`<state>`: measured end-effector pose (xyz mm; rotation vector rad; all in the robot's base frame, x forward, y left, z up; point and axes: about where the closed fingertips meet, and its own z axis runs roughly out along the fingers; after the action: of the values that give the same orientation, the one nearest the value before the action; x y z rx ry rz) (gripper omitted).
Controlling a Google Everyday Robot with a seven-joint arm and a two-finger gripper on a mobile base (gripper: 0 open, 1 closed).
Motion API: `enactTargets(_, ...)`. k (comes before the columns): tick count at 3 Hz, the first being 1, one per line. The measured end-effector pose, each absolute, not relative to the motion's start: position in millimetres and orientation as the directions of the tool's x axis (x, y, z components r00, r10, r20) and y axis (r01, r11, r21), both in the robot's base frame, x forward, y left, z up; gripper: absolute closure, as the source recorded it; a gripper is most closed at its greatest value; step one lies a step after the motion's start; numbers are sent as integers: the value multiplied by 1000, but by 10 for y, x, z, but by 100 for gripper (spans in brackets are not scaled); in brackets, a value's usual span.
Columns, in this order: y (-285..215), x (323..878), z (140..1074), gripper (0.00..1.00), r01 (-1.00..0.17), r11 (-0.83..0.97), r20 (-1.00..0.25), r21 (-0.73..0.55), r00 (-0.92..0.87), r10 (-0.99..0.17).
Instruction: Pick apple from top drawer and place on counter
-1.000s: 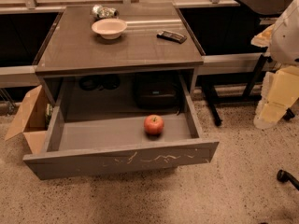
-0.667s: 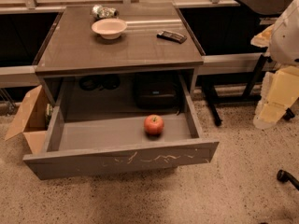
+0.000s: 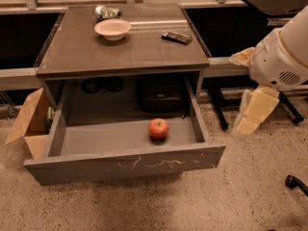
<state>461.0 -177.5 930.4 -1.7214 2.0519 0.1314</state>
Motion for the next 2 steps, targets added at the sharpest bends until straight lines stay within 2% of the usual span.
enactTargets(2, -1363, 4837, 8817, 0, -986, 119, -563, -112, -36, -825)
